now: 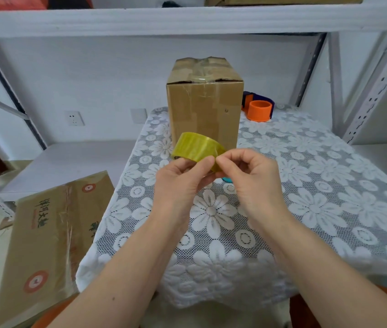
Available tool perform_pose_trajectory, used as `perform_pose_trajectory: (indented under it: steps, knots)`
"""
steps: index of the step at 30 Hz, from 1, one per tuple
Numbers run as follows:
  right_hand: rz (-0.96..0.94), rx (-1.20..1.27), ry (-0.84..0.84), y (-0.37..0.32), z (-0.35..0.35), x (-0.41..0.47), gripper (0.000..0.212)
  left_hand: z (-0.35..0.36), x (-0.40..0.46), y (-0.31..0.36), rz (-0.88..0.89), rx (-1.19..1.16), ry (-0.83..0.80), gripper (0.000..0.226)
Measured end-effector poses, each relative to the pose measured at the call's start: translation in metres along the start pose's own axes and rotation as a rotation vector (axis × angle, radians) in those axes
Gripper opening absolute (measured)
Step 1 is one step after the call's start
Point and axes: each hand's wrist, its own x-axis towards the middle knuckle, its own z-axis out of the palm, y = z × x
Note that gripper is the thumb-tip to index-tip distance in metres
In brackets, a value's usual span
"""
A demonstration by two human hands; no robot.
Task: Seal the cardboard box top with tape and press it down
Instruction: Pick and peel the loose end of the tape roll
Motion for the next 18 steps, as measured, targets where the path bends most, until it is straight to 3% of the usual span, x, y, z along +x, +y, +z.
perform_pose_trajectory:
  steps: [6, 10, 18]
  knots:
    - [-0.020, -0.060, -0.059, 0.0001, 0.0014, -0.0011, 0.009, -0.0021, 0.0024, -0.0013, -0.028, -0.007, 0.032, 0.004]
    - [0.027, -0.022, -0.062, -0.0012, -0.0008, -0.0018, 0.016, -0.0007, 0.0009, -0.0005, 0.034, 0.069, 0.049, 0.014]
    - [0.039, 0.006, -0.017, -0.0056, -0.0050, -0.0010, 0.012, 0.0027, -0.0047, -0.0028, 0.159, 0.264, 0.045, 0.009]
